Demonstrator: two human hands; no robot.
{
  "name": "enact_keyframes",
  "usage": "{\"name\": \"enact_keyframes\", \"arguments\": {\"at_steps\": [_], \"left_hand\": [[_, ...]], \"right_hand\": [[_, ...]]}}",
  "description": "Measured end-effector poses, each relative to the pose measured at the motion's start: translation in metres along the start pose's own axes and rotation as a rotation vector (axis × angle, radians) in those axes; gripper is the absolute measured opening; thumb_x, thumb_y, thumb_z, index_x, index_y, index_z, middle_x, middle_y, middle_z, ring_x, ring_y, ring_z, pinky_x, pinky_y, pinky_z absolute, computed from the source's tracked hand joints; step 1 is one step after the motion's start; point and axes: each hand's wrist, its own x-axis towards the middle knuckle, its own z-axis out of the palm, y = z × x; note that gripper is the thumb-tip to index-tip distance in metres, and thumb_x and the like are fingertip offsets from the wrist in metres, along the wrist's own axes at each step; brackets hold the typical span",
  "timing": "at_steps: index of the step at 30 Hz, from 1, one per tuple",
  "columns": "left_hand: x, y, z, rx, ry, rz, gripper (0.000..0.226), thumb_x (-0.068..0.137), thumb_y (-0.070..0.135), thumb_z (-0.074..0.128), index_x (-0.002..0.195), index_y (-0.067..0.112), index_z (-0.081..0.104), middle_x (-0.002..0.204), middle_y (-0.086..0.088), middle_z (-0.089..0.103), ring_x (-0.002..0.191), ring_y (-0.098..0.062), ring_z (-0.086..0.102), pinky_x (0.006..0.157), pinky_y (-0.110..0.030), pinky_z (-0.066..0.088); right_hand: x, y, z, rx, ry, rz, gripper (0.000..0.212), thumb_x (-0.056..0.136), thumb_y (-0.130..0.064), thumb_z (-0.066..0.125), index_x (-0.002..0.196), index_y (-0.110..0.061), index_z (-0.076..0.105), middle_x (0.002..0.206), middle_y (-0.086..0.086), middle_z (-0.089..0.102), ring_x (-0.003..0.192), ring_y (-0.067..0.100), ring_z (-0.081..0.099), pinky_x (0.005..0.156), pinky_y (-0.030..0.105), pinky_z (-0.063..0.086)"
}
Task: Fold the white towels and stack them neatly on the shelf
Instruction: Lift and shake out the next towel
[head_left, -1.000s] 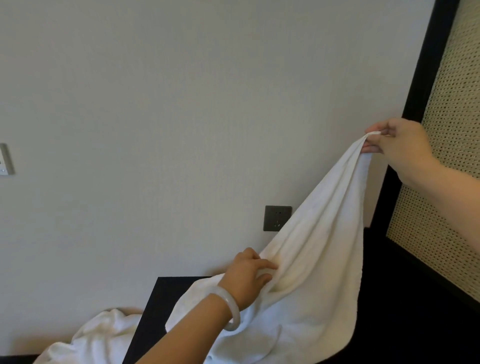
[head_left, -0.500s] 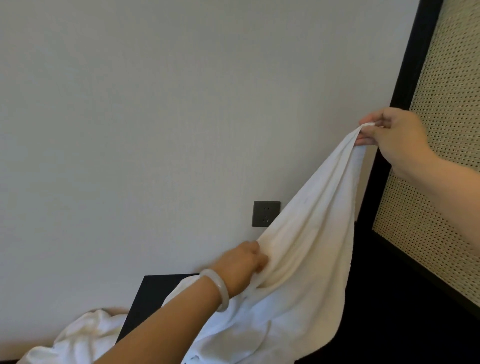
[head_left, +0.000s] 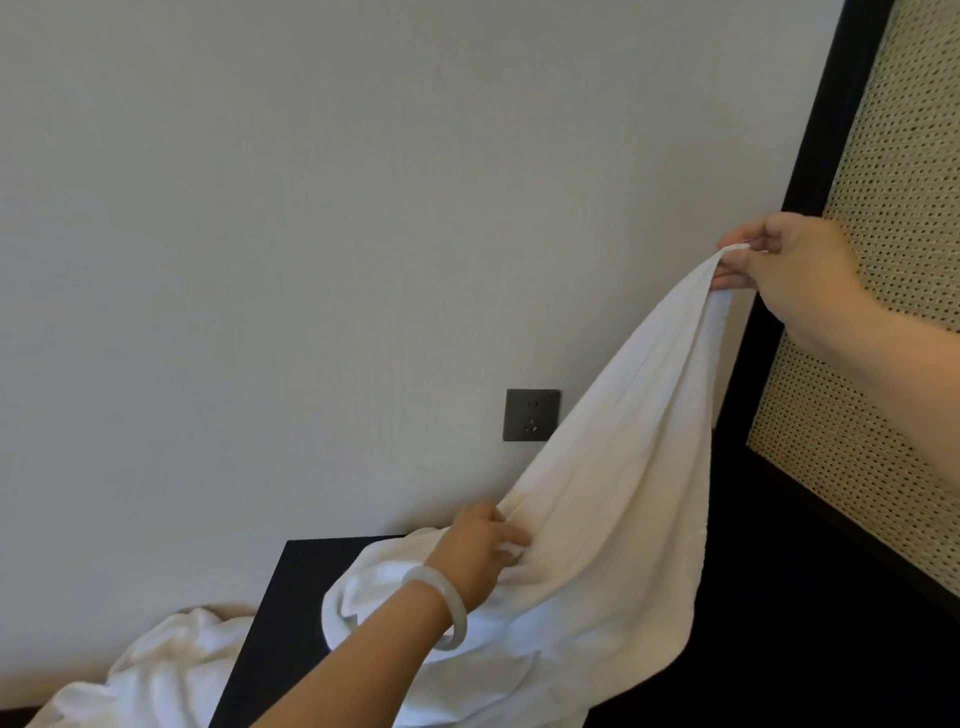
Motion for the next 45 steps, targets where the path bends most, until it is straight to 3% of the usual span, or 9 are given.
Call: {"name": "enact_keyframes", "arguments": {"at_steps": [5, 12, 14, 17, 20, 26, 32, 38, 45], "left_hand": [[0.002, -0.001, 0.004, -0.031, -0.067, -0.007, 0.02, 0.09, 0.034, 0.066, 0.105, 0.021, 0.072, 0.101, 0.007, 0.045, 0.097, -0.014, 0.047, 0.092, -0.022, 0.038], [-0.001, 0.001, 0.006, 0.127, -0.144, 0.044, 0.017, 0.093, 0.032, 0.06, 0.089, 0.015, 0.064, 0.091, 0.005, 0.049, 0.087, -0.018, 0.051, 0.081, -0.026, 0.041], [-0.004, -0.01, -0.014, 0.002, -0.063, -0.022, 0.015, 0.092, 0.028, 0.064, 0.083, 0.017, 0.057, 0.083, 0.005, 0.051, 0.08, -0.016, 0.049, 0.077, -0.027, 0.042], [-0.008, -0.034, -0.084, -0.085, 0.166, -0.08, 0.018, 0.088, 0.021, 0.067, 0.075, 0.025, 0.054, 0.073, 0.011, 0.051, 0.069, -0.011, 0.047, 0.062, -0.015, 0.036], [-0.008, -0.035, -0.175, -0.064, 0.292, -0.016, 0.026, 0.077, 0.032, 0.062, 0.06, 0.033, 0.043, 0.055, 0.014, 0.041, 0.054, -0.006, 0.037, 0.053, -0.017, 0.029], [0.001, -0.006, -0.286, 0.1, 0.482, 0.024, 0.027, 0.075, 0.037, 0.062, 0.061, 0.022, 0.043, 0.054, 0.011, 0.045, 0.056, -0.012, 0.039, 0.056, -0.026, 0.032], [0.002, 0.017, -0.341, 0.13, 0.643, -0.022, 0.026, 0.083, 0.021, 0.075, 0.062, 0.016, 0.062, 0.071, -0.006, 0.066, 0.072, -0.024, 0.057, 0.066, -0.03, 0.04], [0.002, 0.044, -0.368, -0.043, 0.622, -0.005, 0.031, 0.085, 0.021, 0.074, 0.06, 0.01, 0.059, 0.058, -0.001, 0.054, 0.062, -0.018, 0.045, 0.062, -0.031, 0.034], [0.019, 0.092, -0.408, 0.087, 0.798, -0.025, 0.027, 0.089, 0.02, 0.068, 0.07, 0.004, 0.059, 0.068, -0.009, 0.057, 0.064, -0.022, 0.048, 0.057, -0.031, 0.036]], "right_hand": [[-0.001, 0.0, 0.0, 0.022, 0.006, 0.007, 0.014, 0.095, 0.005, 0.055, 0.105, -0.001, 0.061, 0.087, 0.009, 0.061, 0.068, 0.013, 0.069, 0.069, 0.02, 0.059], [0.002, 0.004, -0.004, 0.004, 0.007, -0.003, 0.014, 0.095, 0.005, 0.055, 0.106, -0.001, 0.061, 0.089, 0.01, 0.062, 0.065, 0.011, 0.07, 0.071, 0.023, 0.06], [0.003, 0.011, -0.012, 0.003, 0.021, 0.026, 0.015, 0.095, 0.004, 0.054, 0.108, -0.001, 0.061, 0.093, 0.013, 0.063, 0.067, 0.012, 0.071, 0.072, 0.023, 0.06], [-0.004, 0.029, -0.03, 0.002, 0.036, 0.108, 0.015, 0.095, 0.003, 0.056, 0.109, 0.001, 0.061, 0.098, 0.018, 0.066, 0.071, 0.014, 0.071, 0.071, 0.02, 0.059], [-0.016, 0.049, -0.035, 0.054, 0.034, 0.203, 0.012, 0.094, 0.004, 0.056, 0.105, -0.001, 0.061, 0.095, 0.021, 0.068, 0.072, 0.016, 0.072, 0.066, 0.015, 0.058], [-0.007, 0.054, -0.022, 0.168, 0.048, 0.19, 0.015, 0.095, 0.005, 0.055, 0.108, 0.004, 0.06, 0.095, 0.024, 0.069, 0.07, 0.015, 0.073, 0.073, 0.022, 0.06], [0.014, 0.017, -0.027, 0.253, 0.091, 0.069, 0.019, 0.092, 0.007, 0.058, 0.107, -0.002, 0.066, 0.086, 0.019, 0.071, 0.068, 0.01, 0.072, 0.071, 0.012, 0.056], [0.029, -0.008, -0.042, 0.238, 0.137, 0.032, 0.009, 0.089, 0.004, 0.063, 0.096, -0.001, 0.067, 0.084, 0.02, 0.072, 0.075, 0.023, 0.073, 0.079, 0.023, 0.058], [0.061, -0.057, -0.058, 0.246, 0.171, -0.036, 0.007, 0.092, 0.008, 0.057, 0.092, 0.003, 0.063, 0.084, 0.022, 0.068, 0.065, 0.017, 0.071, 0.075, 0.024, 0.06]]}}
